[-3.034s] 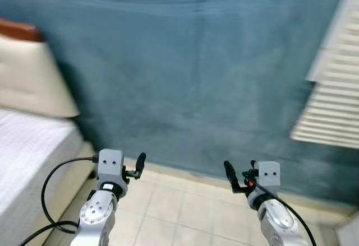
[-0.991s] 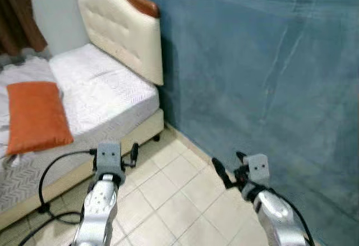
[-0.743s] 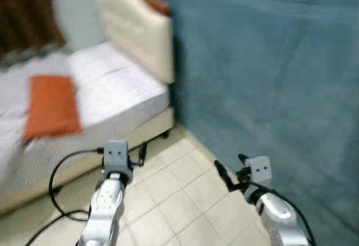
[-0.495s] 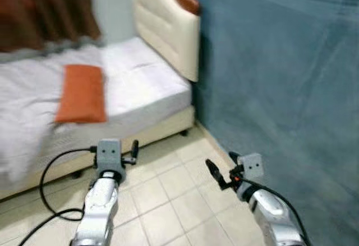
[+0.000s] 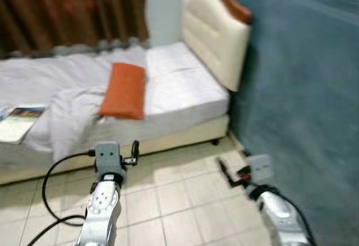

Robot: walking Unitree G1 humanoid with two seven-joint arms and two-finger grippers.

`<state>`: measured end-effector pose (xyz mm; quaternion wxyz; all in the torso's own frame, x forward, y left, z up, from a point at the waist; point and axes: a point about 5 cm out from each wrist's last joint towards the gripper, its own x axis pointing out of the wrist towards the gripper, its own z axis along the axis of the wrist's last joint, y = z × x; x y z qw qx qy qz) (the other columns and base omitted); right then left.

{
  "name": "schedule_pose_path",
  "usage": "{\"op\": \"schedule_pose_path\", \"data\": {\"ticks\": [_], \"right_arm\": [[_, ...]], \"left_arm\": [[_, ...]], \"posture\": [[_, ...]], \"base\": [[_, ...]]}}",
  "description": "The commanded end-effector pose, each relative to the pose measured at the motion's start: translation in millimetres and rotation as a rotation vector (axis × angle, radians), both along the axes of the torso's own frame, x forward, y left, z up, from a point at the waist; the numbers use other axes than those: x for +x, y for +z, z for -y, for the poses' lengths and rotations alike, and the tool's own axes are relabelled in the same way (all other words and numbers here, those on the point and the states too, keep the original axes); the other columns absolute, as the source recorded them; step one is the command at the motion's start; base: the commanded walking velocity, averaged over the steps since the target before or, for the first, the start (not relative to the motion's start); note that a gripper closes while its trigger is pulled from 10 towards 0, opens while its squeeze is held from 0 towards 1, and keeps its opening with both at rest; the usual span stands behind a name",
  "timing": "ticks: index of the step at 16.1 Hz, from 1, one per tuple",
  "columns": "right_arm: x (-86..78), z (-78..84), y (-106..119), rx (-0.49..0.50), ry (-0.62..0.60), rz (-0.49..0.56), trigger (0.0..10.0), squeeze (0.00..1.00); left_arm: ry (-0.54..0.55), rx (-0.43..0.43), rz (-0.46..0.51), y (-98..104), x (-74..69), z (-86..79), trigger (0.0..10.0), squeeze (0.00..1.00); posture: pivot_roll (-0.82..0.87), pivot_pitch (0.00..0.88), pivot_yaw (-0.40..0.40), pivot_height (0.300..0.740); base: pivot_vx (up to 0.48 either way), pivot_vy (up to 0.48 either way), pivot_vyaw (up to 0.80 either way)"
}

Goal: Clean up the room

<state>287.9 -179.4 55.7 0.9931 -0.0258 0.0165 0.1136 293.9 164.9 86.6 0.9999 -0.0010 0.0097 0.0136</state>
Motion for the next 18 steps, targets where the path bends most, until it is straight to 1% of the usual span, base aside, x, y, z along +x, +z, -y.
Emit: {"op": "schedule_pose_path", "data": {"ticks": [1,2,3,6,7,8,10,13,15,16,17,18], "right_arm": [[10.8,-7.3,14,0.013,-0.009,0.059,10.0,1.0],[15.7,-12.5,21,-0.004,-0.008,0.088,10.0,0.98],[17.8,-15.1,21,0.005,-0.013,0.076,10.0,0.0],[17.5,-16.4,13,0.026,-0.029,0.035,10.0,0.0],[17.3,-16.7,11,0.018,-0.027,0.03,10.0,0.0],[15.8,-18.8,7,0.022,-0.021,0.01,10.0,0.0],[14.8,-23.4,5,0.037,0.008,0.004,10.0,0.0],[15.0,-29.6,3,0.021,0.03,-0.006,10.0,0.0],[14.6,-33.1,2,0.02,0.046,-0.008,10.0,0.0],[14.5,-31.6,1,0.04,0.029,-0.021,10.0,0.0],[14.9,-30.0,0,0.027,0.023,-0.027,10.0,0.0],[13.8,-31.2,1,0.044,0.042,-0.015,10.0,0.0]], "left_arm": [[-0.002,0.026,-0.01,-1,2.1,-5.5,10.0,0.0],[-0.024,0.023,-0.008,1,6.8,-4.3,10.0,0.0],[-0.037,0.023,-0.007,2,9.2,-4.3,10.0,0.0],[-0.065,0.026,-0.006,2,9.3,-3.2,10.0,0.0],[-0.068,0.028,-0.005,2,9.7,-3.4,10.0,0.0],[-0.069,0.031,-0.002,2,9.9,-4.6,10.0,0.0],[-0.061,0.027,-0.003,2,8.9,-5.3,10.0,0.0],[-0.069,0.038,-0.002,3,9.1,-5.6,10.0,0.0],[-0.068,0.04,-0.003,3,10.3,-8.0,10.0,0.0],[-0.067,0.037,-0.005,3,9.2,-7.9,10.0,0.0],[-0.065,0.034,-0.008,2,8.9,-7.8,10.0,0.0],[-0.062,0.03,-0.012,1,8.5,-7.7,10.0,0.0]], "posture": [[-0.01,0.0,0.029,0.74],[-0.01,0.0,0.032,0.74],[-0.02,0.0,0.033,0.74],[-0.01,0.0,0.033,0.74],[-0.01,0.0,0.033,0.74],[-0.01,0.0,0.031,0.74],[0.0,0.0,0.029,0.74],[0.0,0.0,0.028,0.74],[0.0,0.0,0.031,0.74],[0.0,0.0,0.031,0.74],[0.0,0.0,0.031,0.74],[0.0,0.0,0.031,0.74]], "base": [[0.469,0.0,0.67],[0.465,0.0,0.69],[0.469,0.0,0.0],[0.469,0.0,0.0],[0.469,0.0,0.0],[0.469,0.0,0.0],[0.469,0.0,0.0],[0.469,0.0,0.55],[0.469,0.0,0.0],[0.469,0.0,0.0],[0.469,0.0,0.0],[0.469,0.0,0.61]]}}
